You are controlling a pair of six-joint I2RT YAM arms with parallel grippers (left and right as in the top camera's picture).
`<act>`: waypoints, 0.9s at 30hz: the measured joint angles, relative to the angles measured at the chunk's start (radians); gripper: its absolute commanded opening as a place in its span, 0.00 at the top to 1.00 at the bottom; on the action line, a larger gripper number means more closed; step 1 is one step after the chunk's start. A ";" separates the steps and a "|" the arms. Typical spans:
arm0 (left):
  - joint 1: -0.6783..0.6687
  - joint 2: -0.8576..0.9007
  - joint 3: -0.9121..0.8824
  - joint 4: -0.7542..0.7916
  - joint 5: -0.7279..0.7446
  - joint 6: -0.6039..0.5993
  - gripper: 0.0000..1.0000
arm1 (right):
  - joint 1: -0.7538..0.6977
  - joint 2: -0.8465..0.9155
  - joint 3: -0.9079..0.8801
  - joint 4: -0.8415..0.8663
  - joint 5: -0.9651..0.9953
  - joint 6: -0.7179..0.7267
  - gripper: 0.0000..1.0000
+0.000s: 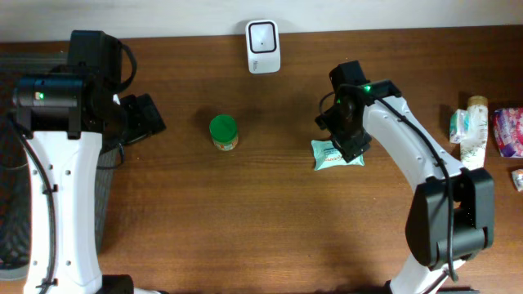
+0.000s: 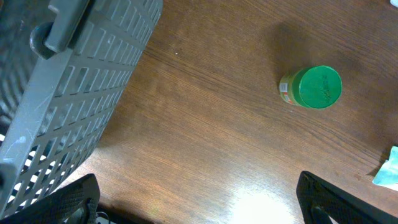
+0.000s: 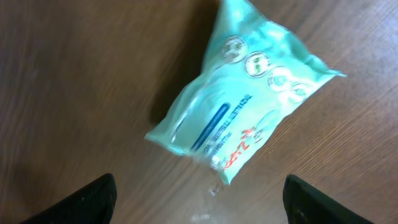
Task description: Scan the item barcode
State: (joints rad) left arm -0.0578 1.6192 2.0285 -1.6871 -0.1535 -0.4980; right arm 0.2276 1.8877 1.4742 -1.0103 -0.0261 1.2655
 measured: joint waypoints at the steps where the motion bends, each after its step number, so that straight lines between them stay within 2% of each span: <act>1: 0.000 0.000 0.000 0.000 0.000 0.000 0.01 | 0.000 0.023 -0.001 0.000 0.014 0.046 0.23; 5: 0.000 0.000 0.000 0.000 0.000 0.000 0.01 | 0.000 0.115 -0.001 0.040 0.048 0.101 0.30; 8: 0.000 0.000 0.000 0.000 0.000 0.000 0.01 | 0.000 0.174 -0.002 0.060 0.061 0.098 0.50; 9: 0.000 0.000 0.000 0.000 0.000 0.000 0.01 | 0.000 0.182 -0.003 0.069 0.066 0.085 0.52; 12: 0.000 0.000 0.000 0.000 0.000 0.000 0.01 | 0.000 0.185 -0.003 0.073 0.071 0.032 0.78; 13: 0.000 0.000 0.000 0.000 0.000 0.000 0.01 | 0.000 0.185 -0.003 0.079 0.072 -0.005 0.82; 16: 0.000 0.000 0.000 0.000 0.000 0.000 0.01 | 0.000 0.186 0.012 0.116 0.046 -0.184 0.87; 19: 0.000 0.000 0.000 0.000 0.000 0.000 0.01 | 0.015 0.204 0.121 0.158 -0.003 -0.392 0.88; 20: 0.000 0.000 0.000 0.000 0.000 0.000 0.01 | 0.035 0.206 0.178 0.224 -0.011 -0.470 0.83; 24: 0.000 0.000 0.000 0.000 0.000 0.000 0.01 | 0.111 0.207 0.228 0.538 -0.016 -0.678 0.84; 26: 0.000 0.000 0.000 0.000 0.000 0.000 0.01 | 0.153 0.208 0.231 0.693 0.003 -0.797 0.96; 27: 0.000 0.000 0.000 0.001 0.000 0.000 0.01 | 0.163 0.208 0.230 0.753 0.012 -0.837 0.96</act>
State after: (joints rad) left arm -0.0578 1.6192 2.0285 -1.6863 -0.1532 -0.4980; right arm 0.3904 2.0956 1.7046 -0.2577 -0.0143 0.4290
